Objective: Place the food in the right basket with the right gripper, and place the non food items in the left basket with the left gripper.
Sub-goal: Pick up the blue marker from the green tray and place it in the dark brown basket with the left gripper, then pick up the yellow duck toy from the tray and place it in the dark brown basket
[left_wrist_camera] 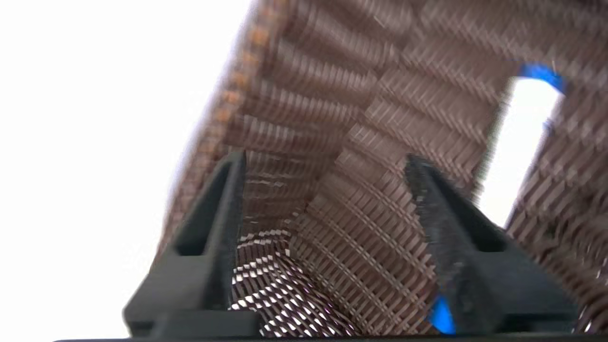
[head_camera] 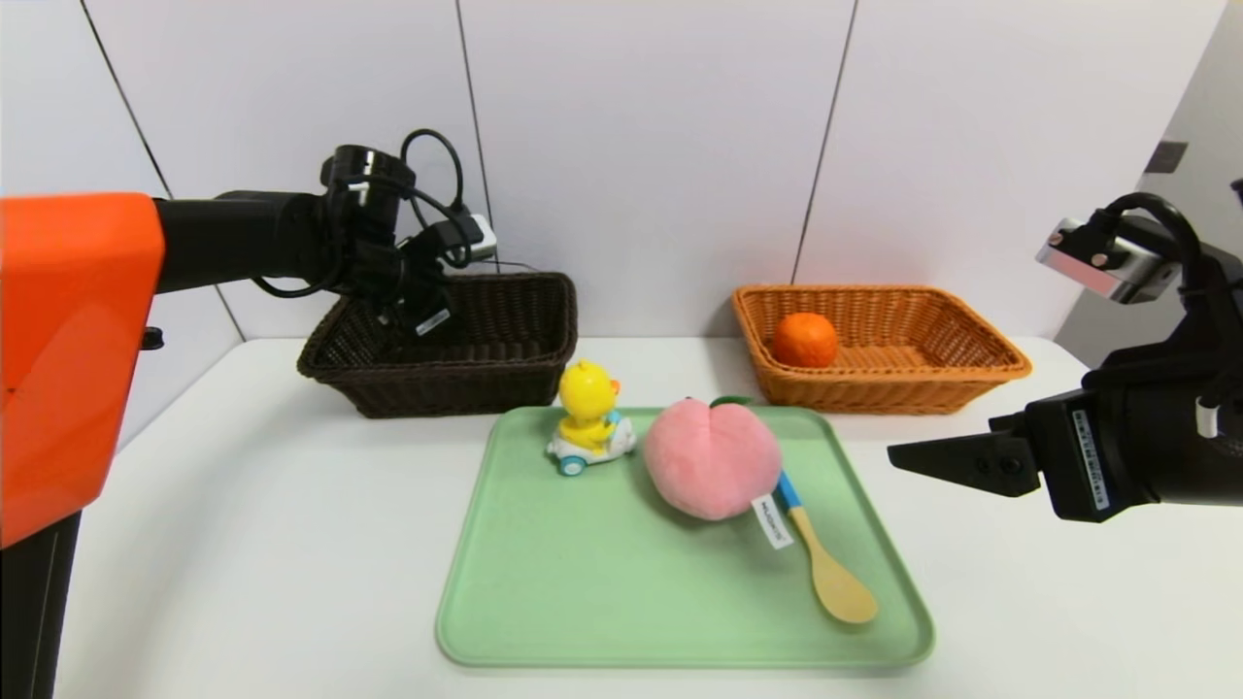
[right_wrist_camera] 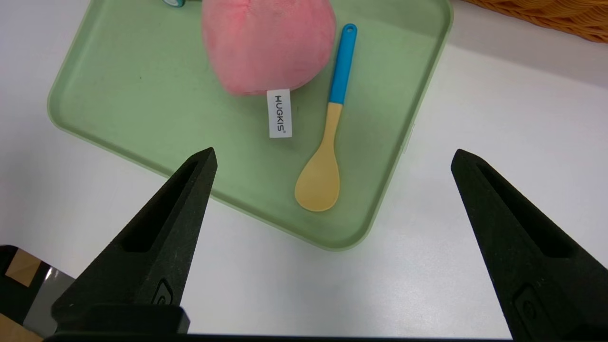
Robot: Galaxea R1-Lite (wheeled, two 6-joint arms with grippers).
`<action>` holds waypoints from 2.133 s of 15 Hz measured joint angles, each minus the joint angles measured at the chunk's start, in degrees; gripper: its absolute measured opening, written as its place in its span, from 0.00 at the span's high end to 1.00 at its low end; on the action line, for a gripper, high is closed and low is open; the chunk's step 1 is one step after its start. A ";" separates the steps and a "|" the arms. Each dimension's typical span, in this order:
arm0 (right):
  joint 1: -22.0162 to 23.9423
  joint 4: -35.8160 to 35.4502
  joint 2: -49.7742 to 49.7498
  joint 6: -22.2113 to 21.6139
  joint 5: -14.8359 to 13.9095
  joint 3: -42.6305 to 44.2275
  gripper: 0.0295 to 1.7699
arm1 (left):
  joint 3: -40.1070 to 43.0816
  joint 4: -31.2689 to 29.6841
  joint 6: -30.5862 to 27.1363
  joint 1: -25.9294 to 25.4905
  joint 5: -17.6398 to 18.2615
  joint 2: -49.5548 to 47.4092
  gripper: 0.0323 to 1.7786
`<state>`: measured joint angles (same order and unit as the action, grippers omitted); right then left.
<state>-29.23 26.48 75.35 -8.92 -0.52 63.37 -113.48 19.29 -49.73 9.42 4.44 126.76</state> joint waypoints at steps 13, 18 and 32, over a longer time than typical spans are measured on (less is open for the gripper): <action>0.60 -8.07 -1.84 -0.78 0.43 -4.47 0.04 | 8.69 9.22 40.17 8.44 0.88 -21.33 0.10; 0.93 -8.29 -2.65 -0.67 0.52 -6.31 0.04 | 31.10 1.71 40.45 19.35 4.49 -35.69 0.07; 0.95 -8.29 -2.83 -0.41 0.74 -6.90 0.04 | 70.74 -29.87 31.71 24.70 19.98 -42.67 0.05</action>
<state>-28.28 18.19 72.52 -9.34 0.22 56.47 -42.74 -10.58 -18.02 34.12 24.42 84.09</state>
